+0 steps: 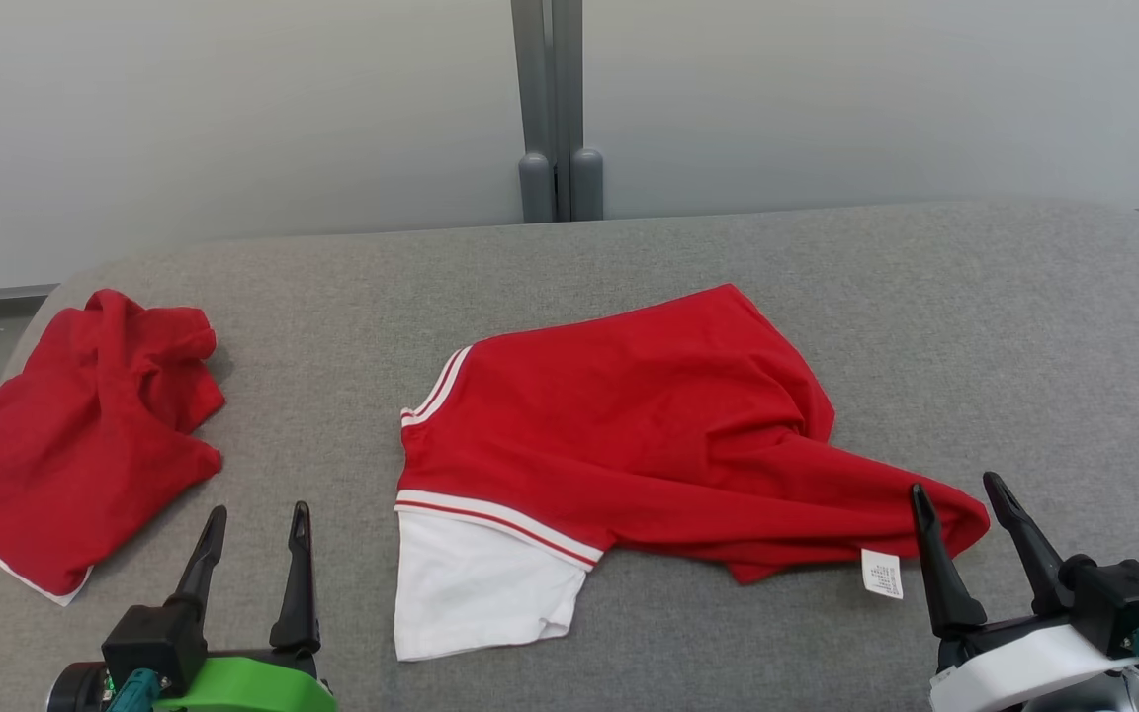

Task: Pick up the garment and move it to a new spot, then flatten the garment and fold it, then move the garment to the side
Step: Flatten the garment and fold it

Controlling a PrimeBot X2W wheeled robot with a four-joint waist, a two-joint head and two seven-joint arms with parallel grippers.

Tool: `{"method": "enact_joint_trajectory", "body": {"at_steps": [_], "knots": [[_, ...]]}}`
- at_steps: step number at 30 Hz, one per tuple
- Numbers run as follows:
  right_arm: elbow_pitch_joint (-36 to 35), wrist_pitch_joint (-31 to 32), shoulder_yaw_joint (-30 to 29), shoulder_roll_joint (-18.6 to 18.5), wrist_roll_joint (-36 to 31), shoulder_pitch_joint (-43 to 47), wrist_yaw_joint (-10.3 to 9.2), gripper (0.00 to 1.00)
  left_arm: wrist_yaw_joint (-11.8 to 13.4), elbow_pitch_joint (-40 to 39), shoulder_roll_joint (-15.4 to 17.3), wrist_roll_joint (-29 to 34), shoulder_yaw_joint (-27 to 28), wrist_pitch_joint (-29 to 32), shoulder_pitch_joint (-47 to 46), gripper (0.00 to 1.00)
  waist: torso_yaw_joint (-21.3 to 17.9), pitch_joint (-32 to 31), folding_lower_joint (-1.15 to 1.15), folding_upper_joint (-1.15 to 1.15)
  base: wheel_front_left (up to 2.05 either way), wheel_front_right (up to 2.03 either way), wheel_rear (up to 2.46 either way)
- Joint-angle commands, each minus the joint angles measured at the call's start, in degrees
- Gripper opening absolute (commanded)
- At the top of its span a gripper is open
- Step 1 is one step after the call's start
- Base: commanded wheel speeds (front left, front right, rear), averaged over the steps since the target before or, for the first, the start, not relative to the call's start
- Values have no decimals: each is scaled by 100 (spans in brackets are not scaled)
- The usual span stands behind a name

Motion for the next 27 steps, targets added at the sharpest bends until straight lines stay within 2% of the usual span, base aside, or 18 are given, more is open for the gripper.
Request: {"method": "enact_joint_trajectory", "body": {"at_steps": [1, 27], "knots": [[0, -19, -11, 12, -35, 46, 0, 100, 12, -55, 42, -32, -4, 37, -2, 100, 8, 9, 0, 0, 0, 0, 0], [151, -19, 42, -33, -57, -26, 0, 100, 195, -215, 140, -117, -105, 244, 105, 100, -28, 37, 0, 0, 0, 0, 0]]}}
